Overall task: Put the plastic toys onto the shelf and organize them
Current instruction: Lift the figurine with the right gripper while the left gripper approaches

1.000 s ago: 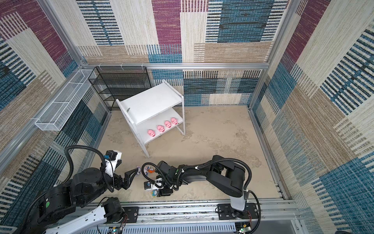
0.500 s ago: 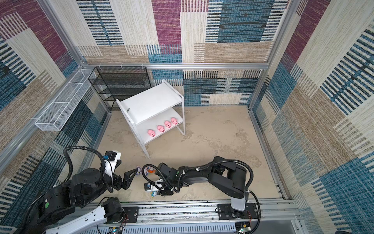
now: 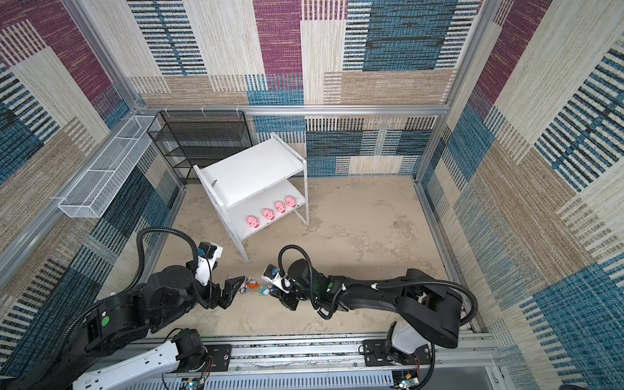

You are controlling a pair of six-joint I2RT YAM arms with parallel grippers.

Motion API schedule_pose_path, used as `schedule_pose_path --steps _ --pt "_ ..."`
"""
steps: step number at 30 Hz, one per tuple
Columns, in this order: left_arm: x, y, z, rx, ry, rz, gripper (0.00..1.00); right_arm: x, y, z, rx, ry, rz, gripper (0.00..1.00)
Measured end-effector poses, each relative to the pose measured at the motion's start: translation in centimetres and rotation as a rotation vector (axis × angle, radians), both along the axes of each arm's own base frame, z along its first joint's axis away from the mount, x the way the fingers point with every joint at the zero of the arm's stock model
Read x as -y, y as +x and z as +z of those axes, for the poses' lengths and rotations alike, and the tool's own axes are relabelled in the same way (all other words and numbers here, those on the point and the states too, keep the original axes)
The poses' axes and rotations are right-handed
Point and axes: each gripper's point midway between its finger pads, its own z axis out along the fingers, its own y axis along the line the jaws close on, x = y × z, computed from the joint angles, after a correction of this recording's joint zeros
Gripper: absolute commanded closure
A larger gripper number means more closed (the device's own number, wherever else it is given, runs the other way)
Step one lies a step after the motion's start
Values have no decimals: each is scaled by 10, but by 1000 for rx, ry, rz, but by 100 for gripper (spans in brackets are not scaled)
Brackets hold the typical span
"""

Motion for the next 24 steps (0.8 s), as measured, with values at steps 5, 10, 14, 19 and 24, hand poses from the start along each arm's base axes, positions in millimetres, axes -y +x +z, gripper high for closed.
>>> schedule_pose_path --steps 5,10,14,19,24 --pt "30 6 11 -44 -9 -56 1 26 11 36 -28 185 -187 74" --pt "68 17 34 -107 -32 -98 1 58 21 68 -25 372 -357 73" --pt "88 19 36 -178 -39 -118 1 73 26 97 -5 497 -424 75" --pt "103 13 29 -243 -64 -164 3 81 28 144 4 631 -446 75" --pt "119 10 26 -263 -113 -211 10 86 23 170 -34 703 -440 75"
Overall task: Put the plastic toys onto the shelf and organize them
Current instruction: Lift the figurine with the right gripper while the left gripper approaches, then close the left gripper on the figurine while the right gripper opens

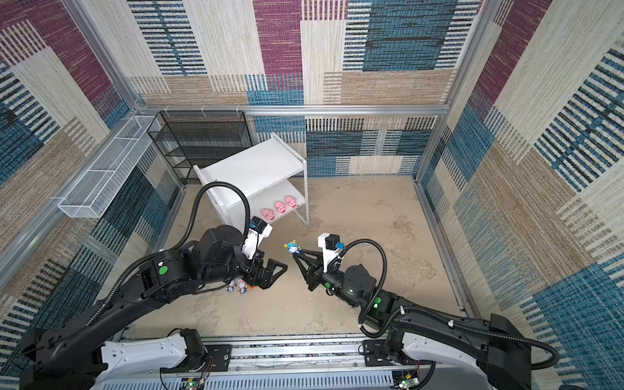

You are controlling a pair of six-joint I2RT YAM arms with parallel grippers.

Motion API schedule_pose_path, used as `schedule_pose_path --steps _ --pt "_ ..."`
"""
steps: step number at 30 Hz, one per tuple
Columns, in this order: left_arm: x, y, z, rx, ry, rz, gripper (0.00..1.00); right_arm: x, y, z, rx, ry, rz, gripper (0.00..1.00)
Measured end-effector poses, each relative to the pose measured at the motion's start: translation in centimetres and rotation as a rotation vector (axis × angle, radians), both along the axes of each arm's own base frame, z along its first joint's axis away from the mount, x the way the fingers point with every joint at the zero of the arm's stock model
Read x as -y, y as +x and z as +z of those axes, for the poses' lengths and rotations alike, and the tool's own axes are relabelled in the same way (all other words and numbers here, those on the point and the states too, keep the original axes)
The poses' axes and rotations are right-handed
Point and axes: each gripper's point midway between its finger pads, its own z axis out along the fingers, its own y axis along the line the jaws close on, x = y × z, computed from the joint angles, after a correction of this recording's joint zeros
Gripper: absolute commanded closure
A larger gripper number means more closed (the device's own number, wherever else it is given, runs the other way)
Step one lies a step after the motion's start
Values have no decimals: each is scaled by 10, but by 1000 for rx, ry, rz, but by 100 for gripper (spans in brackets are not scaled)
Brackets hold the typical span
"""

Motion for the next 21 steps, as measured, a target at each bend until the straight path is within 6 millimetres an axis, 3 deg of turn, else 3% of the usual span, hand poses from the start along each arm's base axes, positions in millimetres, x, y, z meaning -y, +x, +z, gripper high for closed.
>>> schedule_pose_path --steps 10,17,21 --pt "33 -1 15 47 -142 -43 24 4 -5 9 -55 66 22 75" --pt "37 15 22 87 -192 44 39 4 -5 8 -68 73 21 75" --pt "40 24 24 112 -200 79 41 5 -4 8 -67 73 11 75"
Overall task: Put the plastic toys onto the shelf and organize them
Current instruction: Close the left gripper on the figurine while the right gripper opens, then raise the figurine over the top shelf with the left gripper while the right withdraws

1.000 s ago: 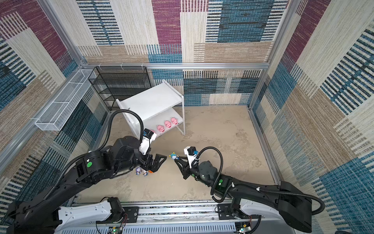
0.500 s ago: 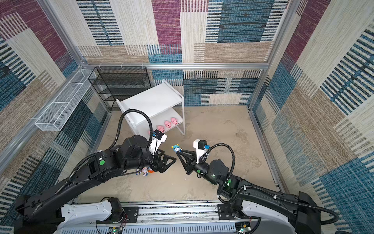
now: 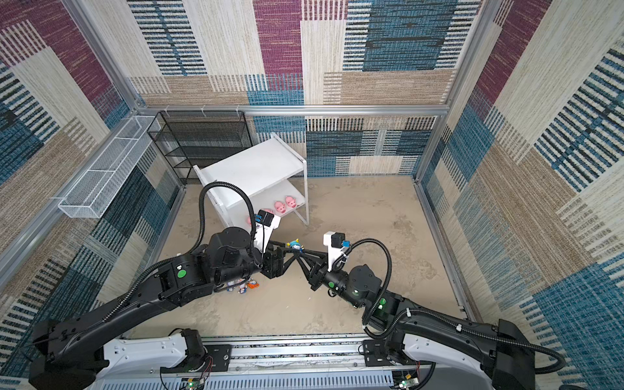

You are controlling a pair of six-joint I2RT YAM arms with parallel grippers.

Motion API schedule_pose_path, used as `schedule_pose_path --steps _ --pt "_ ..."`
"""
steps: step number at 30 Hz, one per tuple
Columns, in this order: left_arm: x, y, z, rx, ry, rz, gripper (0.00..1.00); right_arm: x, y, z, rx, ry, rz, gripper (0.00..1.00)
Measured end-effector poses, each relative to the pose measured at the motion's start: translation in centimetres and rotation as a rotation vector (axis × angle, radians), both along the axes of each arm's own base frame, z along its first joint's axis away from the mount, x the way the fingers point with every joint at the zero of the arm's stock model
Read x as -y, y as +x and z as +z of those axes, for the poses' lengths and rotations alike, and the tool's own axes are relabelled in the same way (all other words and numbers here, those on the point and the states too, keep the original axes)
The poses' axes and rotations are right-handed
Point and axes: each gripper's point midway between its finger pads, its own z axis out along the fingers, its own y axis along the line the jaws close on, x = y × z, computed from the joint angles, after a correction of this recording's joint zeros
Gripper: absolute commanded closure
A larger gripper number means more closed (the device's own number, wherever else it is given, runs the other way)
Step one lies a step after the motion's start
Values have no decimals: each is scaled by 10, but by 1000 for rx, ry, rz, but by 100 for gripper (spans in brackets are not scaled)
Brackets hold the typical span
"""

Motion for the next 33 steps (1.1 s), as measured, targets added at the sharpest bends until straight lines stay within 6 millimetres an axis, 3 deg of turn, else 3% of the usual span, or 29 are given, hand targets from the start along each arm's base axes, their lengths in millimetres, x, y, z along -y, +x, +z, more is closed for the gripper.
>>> schedule_pose_path --steps 10,19,23,27,33 --pt "15 10 -7 -2 10 7 53 3 3 1 5 -3 -26 75" --pt "17 11 -3 8 -5 7 84 3 4 1 7 -7 -29 70" --pt "16 11 -2 11 -9 9 96 3 5 0 4 -11 -35 58" --pt "10 12 6 28 -12 26 97 -2 6 2 12 -29 -26 41" --pt "-7 17 41 130 11 65 98 -10 3 5 60 -99 12 22"
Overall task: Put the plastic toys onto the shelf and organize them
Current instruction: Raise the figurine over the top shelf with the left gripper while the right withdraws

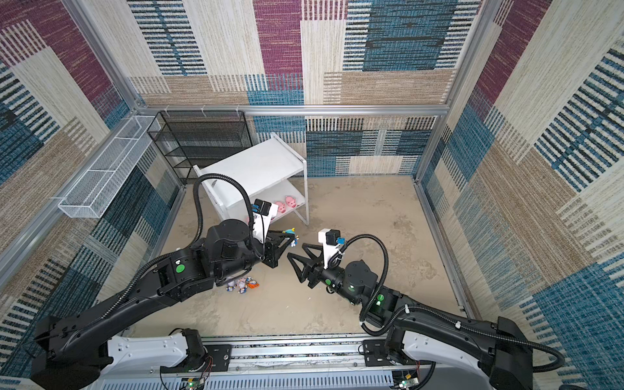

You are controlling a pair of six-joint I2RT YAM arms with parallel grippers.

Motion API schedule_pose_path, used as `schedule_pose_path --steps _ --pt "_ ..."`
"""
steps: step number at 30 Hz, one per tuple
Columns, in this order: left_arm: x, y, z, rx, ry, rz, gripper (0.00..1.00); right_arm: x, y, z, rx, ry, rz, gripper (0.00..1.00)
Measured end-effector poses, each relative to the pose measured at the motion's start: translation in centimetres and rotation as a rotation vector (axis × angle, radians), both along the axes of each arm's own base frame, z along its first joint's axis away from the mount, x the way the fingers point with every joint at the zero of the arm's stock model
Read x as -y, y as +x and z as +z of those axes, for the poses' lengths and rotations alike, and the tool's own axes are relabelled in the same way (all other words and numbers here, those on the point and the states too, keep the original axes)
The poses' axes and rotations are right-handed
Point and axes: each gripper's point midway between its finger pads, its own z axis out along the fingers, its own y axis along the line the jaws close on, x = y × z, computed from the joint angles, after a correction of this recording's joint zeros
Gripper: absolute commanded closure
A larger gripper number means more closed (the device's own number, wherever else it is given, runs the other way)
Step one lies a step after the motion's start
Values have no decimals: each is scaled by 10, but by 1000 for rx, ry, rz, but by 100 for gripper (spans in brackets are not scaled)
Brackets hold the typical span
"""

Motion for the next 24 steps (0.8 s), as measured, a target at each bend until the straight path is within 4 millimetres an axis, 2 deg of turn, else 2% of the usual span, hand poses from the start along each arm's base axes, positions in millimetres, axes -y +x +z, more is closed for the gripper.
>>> schedule_pose_path --steps 4,11,19,24 --pt "-18 9 20 67 53 71 97 -4 -5 5 54 -64 37 12" --pt "-56 38 45 185 207 296 100 -7 -10 17 153 -175 73 8" --pt "-109 79 44 232 338 529 100 -7 -16 31 239 -245 105 1" --pt "-126 96 42 252 369 585 100 -6 -18 29 255 -267 117 1"
